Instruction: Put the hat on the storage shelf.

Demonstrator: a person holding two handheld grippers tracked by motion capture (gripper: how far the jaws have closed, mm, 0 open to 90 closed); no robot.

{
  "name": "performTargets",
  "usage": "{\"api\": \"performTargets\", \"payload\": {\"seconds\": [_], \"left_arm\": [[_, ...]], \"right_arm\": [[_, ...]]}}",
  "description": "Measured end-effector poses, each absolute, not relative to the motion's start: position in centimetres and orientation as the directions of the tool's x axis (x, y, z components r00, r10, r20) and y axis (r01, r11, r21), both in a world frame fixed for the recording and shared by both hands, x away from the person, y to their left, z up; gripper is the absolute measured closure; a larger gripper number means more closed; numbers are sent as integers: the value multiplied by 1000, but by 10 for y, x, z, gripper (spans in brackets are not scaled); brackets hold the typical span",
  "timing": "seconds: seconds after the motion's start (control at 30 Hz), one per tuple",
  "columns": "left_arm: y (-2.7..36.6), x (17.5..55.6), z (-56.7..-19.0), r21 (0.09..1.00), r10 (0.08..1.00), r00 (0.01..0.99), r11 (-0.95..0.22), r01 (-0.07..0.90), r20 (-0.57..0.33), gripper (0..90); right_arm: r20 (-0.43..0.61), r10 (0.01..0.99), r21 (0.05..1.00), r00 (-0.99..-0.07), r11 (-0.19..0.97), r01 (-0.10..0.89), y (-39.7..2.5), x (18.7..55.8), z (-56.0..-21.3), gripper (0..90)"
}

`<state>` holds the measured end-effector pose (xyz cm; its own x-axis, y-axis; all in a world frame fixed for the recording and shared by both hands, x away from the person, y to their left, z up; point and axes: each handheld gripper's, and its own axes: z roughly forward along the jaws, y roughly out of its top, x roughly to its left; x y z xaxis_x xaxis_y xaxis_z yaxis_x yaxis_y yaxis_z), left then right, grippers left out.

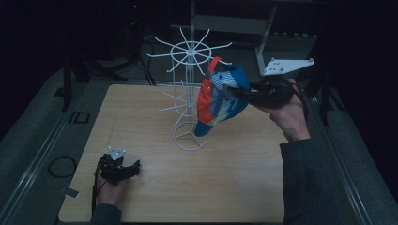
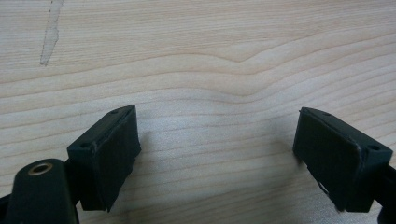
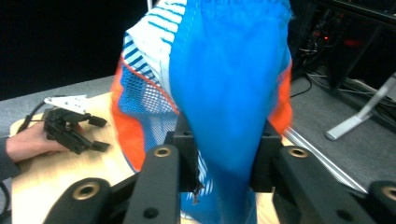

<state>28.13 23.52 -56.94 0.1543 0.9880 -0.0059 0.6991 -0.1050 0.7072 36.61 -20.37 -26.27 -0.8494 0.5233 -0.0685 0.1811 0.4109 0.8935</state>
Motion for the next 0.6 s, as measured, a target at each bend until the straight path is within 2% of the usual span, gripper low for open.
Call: {"api": "performTargets", "payload": {"seconds": [0.1,0.13,0.33,0.6], "left_arm": [[235,281,-569,707,988,154,-105,700,-6,149],[235,281,-569,707,988,154,-105,699,-6,149],[235,281,-569,707,988,154,-105,699,-6,149],[234,282,-570,710,989,149,-100,698,-8,149]], "right_arm": [[-82,549,887,-832,421,191,-209,363,-265,584],[-82,549,887,-832,421,191,-209,363,-265,584],[-71,572,874,-817,431,226,-218,359,-275,452],[-38,601,851,-799,438,289,-227,359,-302,356]]}}
